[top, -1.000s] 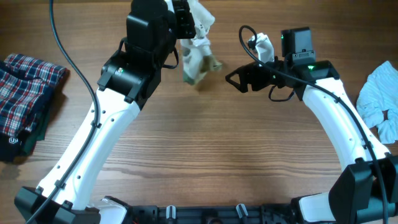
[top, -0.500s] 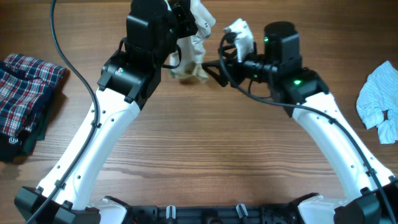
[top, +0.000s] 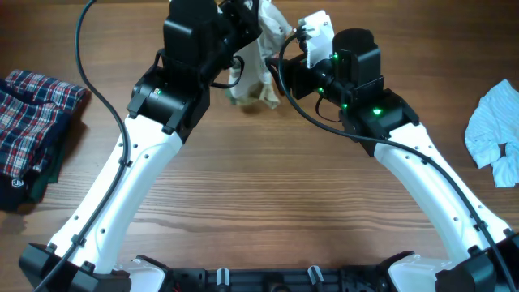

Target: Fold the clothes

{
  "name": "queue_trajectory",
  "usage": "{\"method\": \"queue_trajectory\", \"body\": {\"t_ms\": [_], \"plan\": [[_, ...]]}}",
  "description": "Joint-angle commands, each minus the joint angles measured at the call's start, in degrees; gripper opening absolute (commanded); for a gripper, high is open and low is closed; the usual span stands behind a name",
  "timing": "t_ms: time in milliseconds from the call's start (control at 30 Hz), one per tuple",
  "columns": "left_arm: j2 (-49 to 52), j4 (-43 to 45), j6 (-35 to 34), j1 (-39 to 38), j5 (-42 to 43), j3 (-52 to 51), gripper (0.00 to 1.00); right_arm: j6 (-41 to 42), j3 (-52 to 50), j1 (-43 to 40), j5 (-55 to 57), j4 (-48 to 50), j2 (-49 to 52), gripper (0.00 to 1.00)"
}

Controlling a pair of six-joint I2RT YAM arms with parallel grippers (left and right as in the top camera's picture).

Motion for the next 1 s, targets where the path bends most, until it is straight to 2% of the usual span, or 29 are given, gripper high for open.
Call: {"method": "queue_trajectory", "body": {"t_ms": [0,233,333,367,400,433,467,500,567,667,933,967], "plan": [[-0.85,0.85,-3.23,0.24,3.06,1.14,0.04,1.46,0.55,0.13,-1.16,0.46,0.55,0.84],[-0.85,1.77,-4.72,0.24,7.08,1.14,0.04,2.45,0.55,0.31,-3.08,3.10,1.33,0.81],[-0.85,1.88,-4.94,0.24,7.10,1.14,0.04,2.49,0.55,0.42,-3.56,4.33,3.26,0.75],[-0.85,1.88,-4.94,0.24,7.37,1.14,0.04,2.62,0.55,0.42,-3.52,4.85,3.67,0.68],[-0.85,1.90,-4.94,0.24,7.48,1.14,0.04,2.82,0.55,0.42,-3.52,5.09,3.74,0.54],[-0.85,1.90,-4.92,0.24,7.48,1.14,0.04,2.82,0.55,0.42,-3.50,5.46,3.72,0.38],[-0.85,1.84,-4.87,0.26,7.45,1.14,0.04,2.56,0.55,0.39,-3.48,5.44,3.72,0.12],[-0.85,1.84,-4.39,0.26,7.45,1.14,0.04,2.19,0.55,0.39,-3.45,5.16,3.72,0.04],[-0.85,1.60,-3.67,0.31,7.04,1.11,0.04,-0.37,0.55,0.39,-3.39,4.07,3.65,0.04],[-0.79,-1.03,0.79,1.05,2.14,1.11,0.04,-6.45,0.57,0.37,-2.56,-0.59,2.51,0.04],[-0.35,-7.45,6.34,3.21,1.90,1.11,0.06,-13.31,0.72,0.39,1.77,-1.42,-3.56,0.04],[-0.35,-7.69,6.38,3.21,2.36,1.11,0.04,-14.34,0.79,0.39,1.77,-1.44,-4.22,0.04]]}}
